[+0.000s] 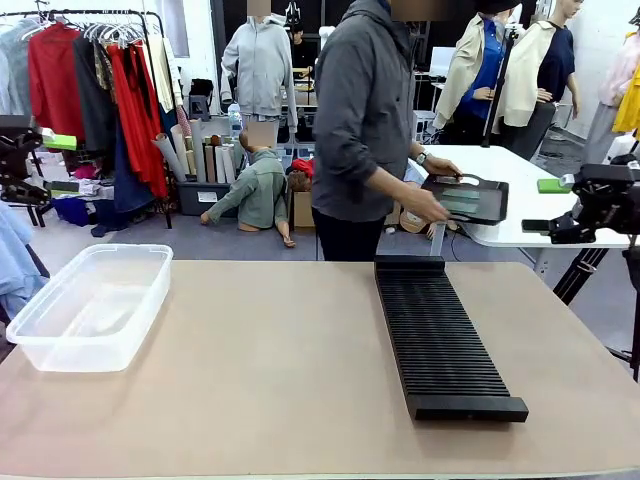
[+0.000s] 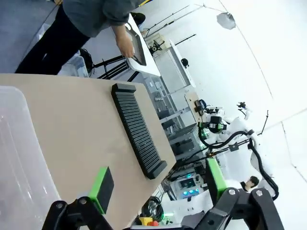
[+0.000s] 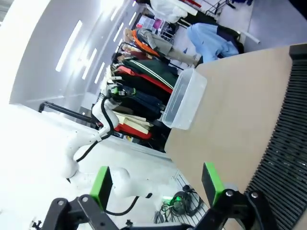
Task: Sort PCBs into racks and boxes based on the side picked up.
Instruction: Pick up the Blank PCB handed by the Human.
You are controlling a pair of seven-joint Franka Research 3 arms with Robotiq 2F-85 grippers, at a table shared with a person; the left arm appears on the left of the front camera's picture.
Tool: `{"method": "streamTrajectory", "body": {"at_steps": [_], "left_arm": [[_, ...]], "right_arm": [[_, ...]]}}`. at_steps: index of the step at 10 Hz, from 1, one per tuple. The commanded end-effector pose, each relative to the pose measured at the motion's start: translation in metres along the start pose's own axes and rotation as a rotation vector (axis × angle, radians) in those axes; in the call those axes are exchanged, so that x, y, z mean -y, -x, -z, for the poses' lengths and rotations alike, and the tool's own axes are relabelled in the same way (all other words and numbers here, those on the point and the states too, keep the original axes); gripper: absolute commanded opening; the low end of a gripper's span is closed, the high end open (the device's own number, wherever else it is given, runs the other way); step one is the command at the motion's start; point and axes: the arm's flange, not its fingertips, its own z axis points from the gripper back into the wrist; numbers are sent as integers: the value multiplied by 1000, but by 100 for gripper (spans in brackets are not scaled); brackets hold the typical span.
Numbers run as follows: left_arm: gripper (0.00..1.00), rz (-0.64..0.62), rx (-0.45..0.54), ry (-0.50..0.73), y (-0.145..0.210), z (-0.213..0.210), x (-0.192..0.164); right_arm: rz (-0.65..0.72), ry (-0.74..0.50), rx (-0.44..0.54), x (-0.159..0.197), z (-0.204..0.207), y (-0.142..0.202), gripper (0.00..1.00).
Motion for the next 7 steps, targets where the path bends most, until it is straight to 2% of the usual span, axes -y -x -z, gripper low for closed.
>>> {"method": "streamTrajectory", "body": {"at_steps": [1, 2, 3, 7], "left_arm": [[100, 20, -21, 20, 1, 13, -11], [100, 67, -32, -38, 2, 17, -10], [100, -6, -10, 2, 1, 5, -6], [100, -6, -10, 2, 1, 5, -6]], "right_arm": [[-39, -24, 42, -6, 8, -2, 100], [0, 0, 0, 0, 0, 0, 100], [0, 0, 0, 0, 0, 0, 100], [0, 0, 0, 0, 0, 0, 100]]}}
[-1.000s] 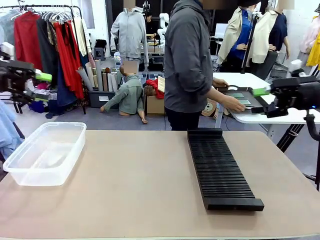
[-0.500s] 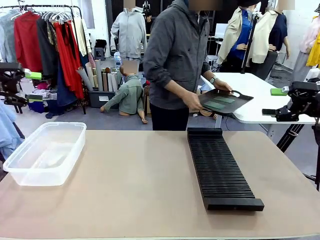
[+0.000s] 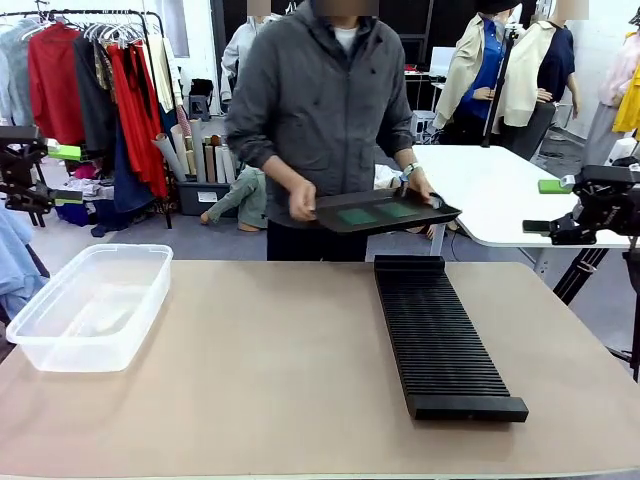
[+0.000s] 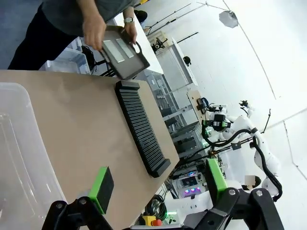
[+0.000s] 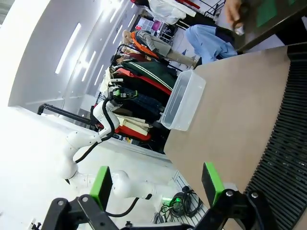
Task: Sort PCBs into racks and boxes based on the side picked up.
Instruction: Pick up the Blank PCB handed by the Human.
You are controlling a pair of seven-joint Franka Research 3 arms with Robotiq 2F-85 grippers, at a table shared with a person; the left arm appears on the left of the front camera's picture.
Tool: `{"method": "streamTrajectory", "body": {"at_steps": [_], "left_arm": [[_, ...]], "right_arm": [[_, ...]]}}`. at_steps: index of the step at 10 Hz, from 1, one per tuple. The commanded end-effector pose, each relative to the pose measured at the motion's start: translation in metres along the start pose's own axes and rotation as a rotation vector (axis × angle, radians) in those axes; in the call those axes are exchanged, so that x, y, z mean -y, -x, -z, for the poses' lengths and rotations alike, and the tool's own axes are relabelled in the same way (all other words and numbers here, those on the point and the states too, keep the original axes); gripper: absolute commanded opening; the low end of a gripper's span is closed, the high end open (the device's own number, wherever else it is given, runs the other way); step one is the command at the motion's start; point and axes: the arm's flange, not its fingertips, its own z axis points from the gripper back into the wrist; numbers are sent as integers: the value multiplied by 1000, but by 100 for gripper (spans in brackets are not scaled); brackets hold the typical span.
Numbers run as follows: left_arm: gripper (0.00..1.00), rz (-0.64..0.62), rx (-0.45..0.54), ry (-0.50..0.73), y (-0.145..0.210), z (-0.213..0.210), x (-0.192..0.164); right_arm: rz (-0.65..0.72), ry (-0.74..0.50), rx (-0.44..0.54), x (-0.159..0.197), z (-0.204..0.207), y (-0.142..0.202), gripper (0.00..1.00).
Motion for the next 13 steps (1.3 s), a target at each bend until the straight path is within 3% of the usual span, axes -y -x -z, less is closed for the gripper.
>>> {"method": "streamTrajectory", "body": {"at_steps": [1, 13], "left_arm": [[100, -10, 3, 15, 0, 0, 5], [100, -10, 3, 15, 0, 0, 5]], "right_arm": [[-5, -10, -3, -1, -1, 0, 100], [-5, -10, -3, -1, -1, 0, 100]]}}
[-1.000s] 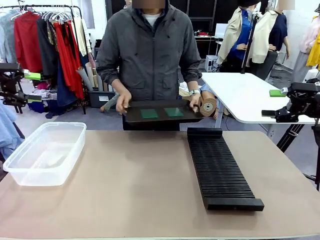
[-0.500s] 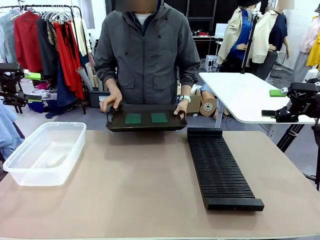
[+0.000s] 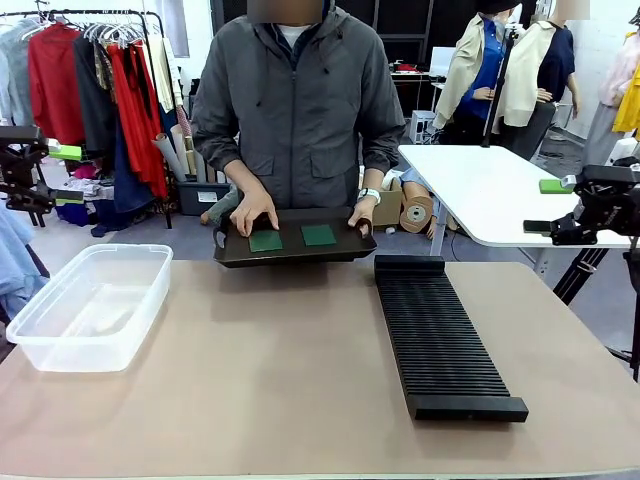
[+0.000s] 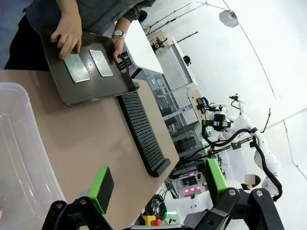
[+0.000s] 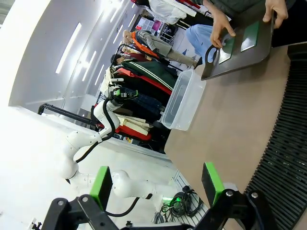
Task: Sort PCBs into racks and boxes based on the side picked up.
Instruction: Pick up the Blank PCB handed by the Human.
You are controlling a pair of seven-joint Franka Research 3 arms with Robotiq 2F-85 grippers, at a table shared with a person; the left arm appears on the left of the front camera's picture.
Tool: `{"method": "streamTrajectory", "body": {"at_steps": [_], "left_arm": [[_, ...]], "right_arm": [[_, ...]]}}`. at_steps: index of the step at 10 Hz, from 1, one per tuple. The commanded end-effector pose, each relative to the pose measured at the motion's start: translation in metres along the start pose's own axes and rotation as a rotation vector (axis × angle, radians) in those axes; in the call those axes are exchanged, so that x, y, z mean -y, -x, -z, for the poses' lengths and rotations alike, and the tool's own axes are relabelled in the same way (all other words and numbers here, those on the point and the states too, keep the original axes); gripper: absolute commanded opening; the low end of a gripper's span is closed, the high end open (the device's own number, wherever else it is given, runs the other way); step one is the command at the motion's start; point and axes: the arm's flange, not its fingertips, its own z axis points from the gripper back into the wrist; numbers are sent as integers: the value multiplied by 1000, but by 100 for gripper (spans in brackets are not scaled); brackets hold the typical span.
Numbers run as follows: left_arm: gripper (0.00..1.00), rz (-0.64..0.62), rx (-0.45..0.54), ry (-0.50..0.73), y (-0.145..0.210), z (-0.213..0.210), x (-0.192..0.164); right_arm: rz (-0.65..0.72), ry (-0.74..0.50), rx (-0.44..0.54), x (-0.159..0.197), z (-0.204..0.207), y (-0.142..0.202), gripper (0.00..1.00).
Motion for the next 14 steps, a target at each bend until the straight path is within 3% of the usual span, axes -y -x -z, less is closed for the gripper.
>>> {"method": "streamTrajectory", "body": {"at_steps": [1, 14], "left_arm": [[100, -10, 6, 14, 0, -1, 5], [100, 0, 0, 0, 0, 0, 0]], "right_arm": [[-5, -8, -3, -1, -1, 0, 100], [-5, -8, -3, -1, -1, 0, 100]]}}
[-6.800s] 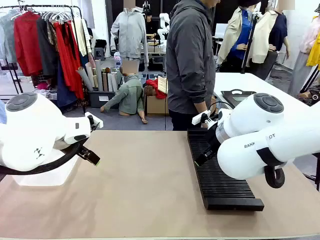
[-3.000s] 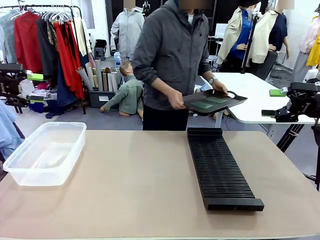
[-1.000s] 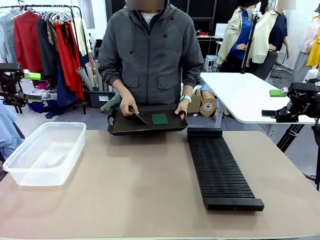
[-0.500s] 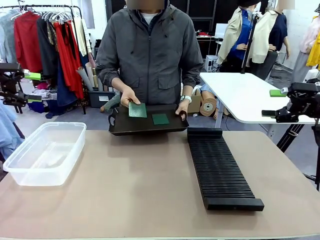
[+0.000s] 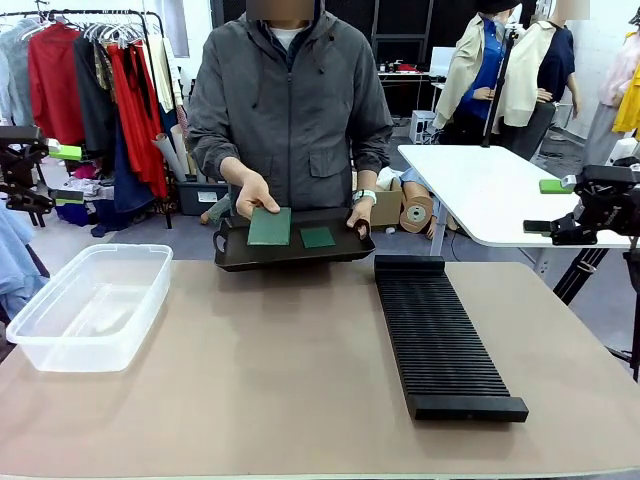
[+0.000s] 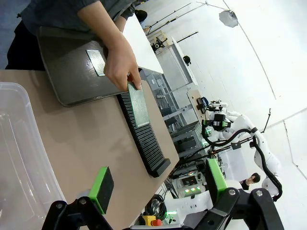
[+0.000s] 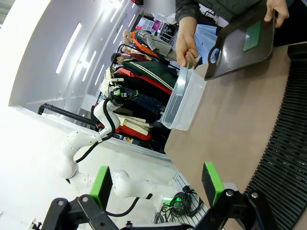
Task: Sort PCBs into racks and boxes based on the side picked up.
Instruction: Pick up the Blank PCB handed by the Human.
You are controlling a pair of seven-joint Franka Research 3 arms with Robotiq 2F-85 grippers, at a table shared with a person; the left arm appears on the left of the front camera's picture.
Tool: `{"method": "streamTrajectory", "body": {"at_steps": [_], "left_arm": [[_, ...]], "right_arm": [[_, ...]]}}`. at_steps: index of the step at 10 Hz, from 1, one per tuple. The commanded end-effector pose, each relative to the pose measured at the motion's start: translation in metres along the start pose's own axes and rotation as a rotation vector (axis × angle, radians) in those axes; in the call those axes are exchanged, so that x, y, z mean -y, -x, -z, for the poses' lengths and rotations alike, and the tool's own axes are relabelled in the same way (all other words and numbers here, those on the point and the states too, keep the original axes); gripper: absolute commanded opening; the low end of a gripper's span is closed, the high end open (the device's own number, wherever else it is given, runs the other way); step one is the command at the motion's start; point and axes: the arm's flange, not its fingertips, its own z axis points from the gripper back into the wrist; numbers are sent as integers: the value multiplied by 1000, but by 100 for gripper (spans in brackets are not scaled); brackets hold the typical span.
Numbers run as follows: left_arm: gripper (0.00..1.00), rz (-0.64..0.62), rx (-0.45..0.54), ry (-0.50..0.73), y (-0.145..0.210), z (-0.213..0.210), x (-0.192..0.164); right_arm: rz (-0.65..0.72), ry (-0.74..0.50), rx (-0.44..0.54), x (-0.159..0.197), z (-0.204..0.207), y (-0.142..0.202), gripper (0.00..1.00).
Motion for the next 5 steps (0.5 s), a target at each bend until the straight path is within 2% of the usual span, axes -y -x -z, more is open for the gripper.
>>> {"method": "streamTrajectory", "body": {"at_steps": [1, 3, 5], "left_arm": [[100, -56, -15, 29, -4, 3, -11], [100, -151, -50, 106, -8, 20, -35], [100, -204, -107, 104, -4, 50, -63]], "right_arm": [[-6, -8, -2, -1, -1, 0, 100], [-6, -8, -2, -1, -1, 0, 100], [-6, -8, -2, -1, -1, 0, 100]]}}
